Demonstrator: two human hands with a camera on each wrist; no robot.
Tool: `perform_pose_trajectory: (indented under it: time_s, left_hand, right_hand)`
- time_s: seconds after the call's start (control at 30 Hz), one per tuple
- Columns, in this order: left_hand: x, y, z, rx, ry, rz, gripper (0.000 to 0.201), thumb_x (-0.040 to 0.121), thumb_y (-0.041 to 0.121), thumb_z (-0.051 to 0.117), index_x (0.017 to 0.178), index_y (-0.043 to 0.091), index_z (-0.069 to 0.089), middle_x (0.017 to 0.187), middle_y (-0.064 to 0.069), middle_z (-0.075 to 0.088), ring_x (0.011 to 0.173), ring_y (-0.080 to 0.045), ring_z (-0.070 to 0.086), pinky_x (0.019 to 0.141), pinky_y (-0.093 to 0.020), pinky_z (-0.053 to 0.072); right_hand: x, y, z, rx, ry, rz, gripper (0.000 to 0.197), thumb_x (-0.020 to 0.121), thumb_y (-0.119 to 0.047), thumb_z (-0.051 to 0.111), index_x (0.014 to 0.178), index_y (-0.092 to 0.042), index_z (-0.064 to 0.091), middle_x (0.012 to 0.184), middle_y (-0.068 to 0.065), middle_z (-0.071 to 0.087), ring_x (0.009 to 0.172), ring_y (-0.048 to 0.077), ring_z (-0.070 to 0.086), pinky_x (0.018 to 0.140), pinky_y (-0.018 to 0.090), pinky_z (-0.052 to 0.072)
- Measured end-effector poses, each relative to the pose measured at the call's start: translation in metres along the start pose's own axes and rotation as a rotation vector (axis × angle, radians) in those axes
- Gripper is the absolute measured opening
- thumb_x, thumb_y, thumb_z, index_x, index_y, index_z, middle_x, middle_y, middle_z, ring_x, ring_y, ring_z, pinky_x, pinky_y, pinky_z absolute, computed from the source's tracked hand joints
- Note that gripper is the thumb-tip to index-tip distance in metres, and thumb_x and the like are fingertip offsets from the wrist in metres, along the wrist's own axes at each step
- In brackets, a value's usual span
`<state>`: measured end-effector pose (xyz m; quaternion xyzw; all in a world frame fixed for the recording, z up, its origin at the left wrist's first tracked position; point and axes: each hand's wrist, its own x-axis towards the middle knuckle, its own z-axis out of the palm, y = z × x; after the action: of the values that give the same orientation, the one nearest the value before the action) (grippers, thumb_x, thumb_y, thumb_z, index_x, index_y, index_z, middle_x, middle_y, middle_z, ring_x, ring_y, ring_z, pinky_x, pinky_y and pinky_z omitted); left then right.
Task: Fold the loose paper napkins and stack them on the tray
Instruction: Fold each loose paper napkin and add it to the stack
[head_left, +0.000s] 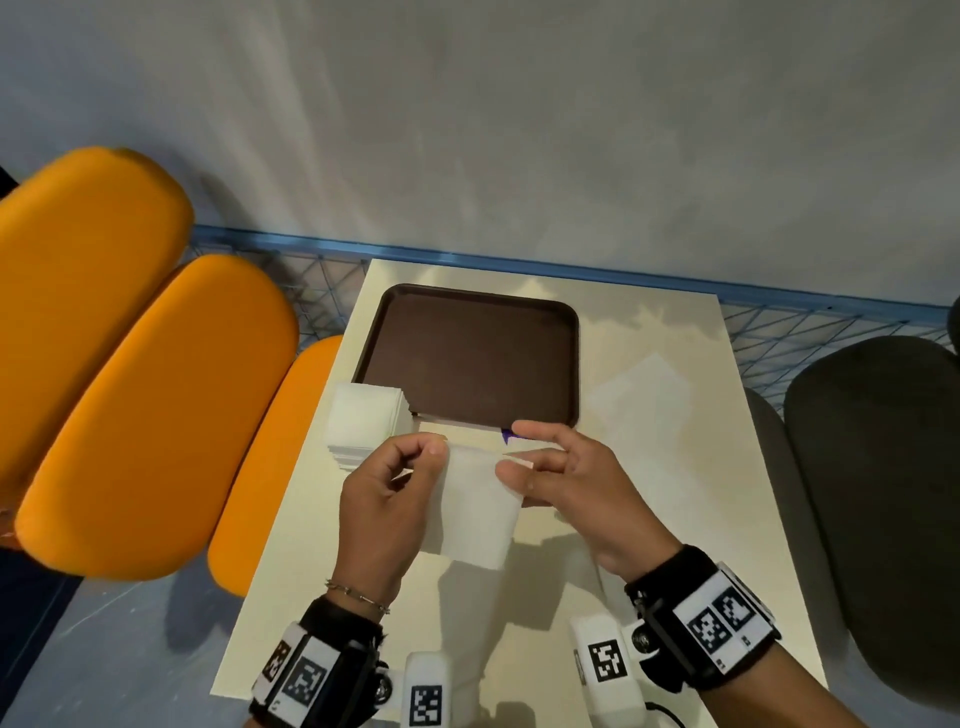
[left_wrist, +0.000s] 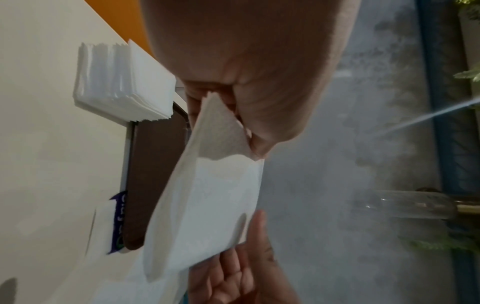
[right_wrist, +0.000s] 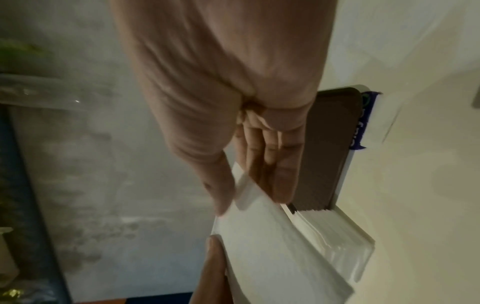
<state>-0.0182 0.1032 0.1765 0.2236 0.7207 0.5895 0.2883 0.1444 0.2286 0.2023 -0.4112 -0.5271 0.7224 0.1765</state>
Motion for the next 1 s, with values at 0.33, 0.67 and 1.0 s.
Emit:
perform_pose_trajectory:
  time_s: [0.33,0.67,1.0]
  left_hand:
    - [0.02,-0.037,-0.039,-0.025,0.19,-0.028,0.009,0.099,0.031,0.069,0.097,0.028,0.077,0.098,0.015,0.075,0.096,-0.011,0.069,0.083,-0.042,0.061]
    - [0.058,-0.048,-0.07,0.059,0.244,0.034,0.007,0.098,0.029,0.072,0.097,0.034,0.076,0.095,0.022,0.075,0.095,-0.004,0.069,0.077,-0.035,0.06]
    - [0.097,-0.069,-0.098,0.221,-0.104,0.086,0.012,0.09,0.029,0.081,0.1,0.036,0.082,0.094,0.021,0.077,0.086,-0.002,0.069,0.075,-0.026,0.053]
  right_hand:
    - [0.027,0.033,0.047,-0.181,-0.279,0.154,0.045,0.085,-0.008,0.088,0.125,-0.011,0.067,0.085,0.012,0.078,0.081,0.025,0.077,0.081,0.038,0.064]
    - [0.058,0.044,0.095,-0.302,-0.507,0.244,0.034,0.09,-0.006,0.082,0.122,-0.006,0.068,0.095,0.024,0.078,0.085,0.029,0.076,0.088,0.045,0.065]
    - [0.114,0.033,0.099,-0.447,-0.349,0.193,0.021,0.09,-0.025,0.086,0.106,-0.014,0.079,0.08,-0.006,0.076,0.075,0.009,0.07,0.071,0.029,0.06]
